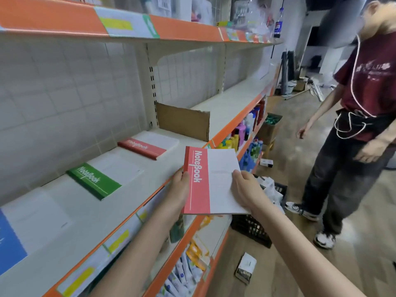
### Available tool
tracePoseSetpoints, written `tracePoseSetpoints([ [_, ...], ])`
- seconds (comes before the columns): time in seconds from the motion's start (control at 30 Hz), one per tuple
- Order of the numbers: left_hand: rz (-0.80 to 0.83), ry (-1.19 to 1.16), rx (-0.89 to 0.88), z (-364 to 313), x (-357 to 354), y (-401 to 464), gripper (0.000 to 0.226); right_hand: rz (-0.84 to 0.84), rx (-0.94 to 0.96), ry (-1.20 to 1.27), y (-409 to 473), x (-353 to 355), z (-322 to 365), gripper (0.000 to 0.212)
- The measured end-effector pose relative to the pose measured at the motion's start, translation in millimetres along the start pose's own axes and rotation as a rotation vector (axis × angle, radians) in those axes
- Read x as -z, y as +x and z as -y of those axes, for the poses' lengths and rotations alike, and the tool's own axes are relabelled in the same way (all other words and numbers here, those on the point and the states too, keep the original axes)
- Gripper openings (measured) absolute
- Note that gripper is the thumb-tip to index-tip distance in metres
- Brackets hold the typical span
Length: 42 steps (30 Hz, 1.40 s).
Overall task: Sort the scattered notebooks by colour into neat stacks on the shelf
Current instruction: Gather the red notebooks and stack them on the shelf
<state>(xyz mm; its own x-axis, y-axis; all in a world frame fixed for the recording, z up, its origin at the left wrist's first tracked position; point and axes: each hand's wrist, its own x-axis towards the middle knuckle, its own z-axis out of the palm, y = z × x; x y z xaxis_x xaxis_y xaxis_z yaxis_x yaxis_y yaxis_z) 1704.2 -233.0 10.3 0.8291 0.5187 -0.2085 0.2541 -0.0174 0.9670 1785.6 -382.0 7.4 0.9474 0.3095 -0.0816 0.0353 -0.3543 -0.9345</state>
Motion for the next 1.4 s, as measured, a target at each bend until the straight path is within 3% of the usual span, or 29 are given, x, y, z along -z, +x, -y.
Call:
tracePoseSetpoints([
  [0.4,-0.249,-0.111,0.077,-32.2,38.2,94.6,0.04,0.207,0.134,-0.043,131.5,-56.4,53.5,0.034],
  [1.03,-0.825,-0.224,0.128,-36.7,72.9,168.5,0.028,0.879,0.298,-0.12,268.9,-155.3,108.8,0.03],
  [1.23,-0.886,-0.104,0.196,-30.6,78.9,184.3,0.041,0.955,0.357,-0.19,304.3,-176.3,110.7,0.034],
  [1.4,-0.979,0.078,0.225,-27.3,79.6,199.7,0.038,0.879,0.449,-0.281,321.1,-194.4,103.4,0.036],
])
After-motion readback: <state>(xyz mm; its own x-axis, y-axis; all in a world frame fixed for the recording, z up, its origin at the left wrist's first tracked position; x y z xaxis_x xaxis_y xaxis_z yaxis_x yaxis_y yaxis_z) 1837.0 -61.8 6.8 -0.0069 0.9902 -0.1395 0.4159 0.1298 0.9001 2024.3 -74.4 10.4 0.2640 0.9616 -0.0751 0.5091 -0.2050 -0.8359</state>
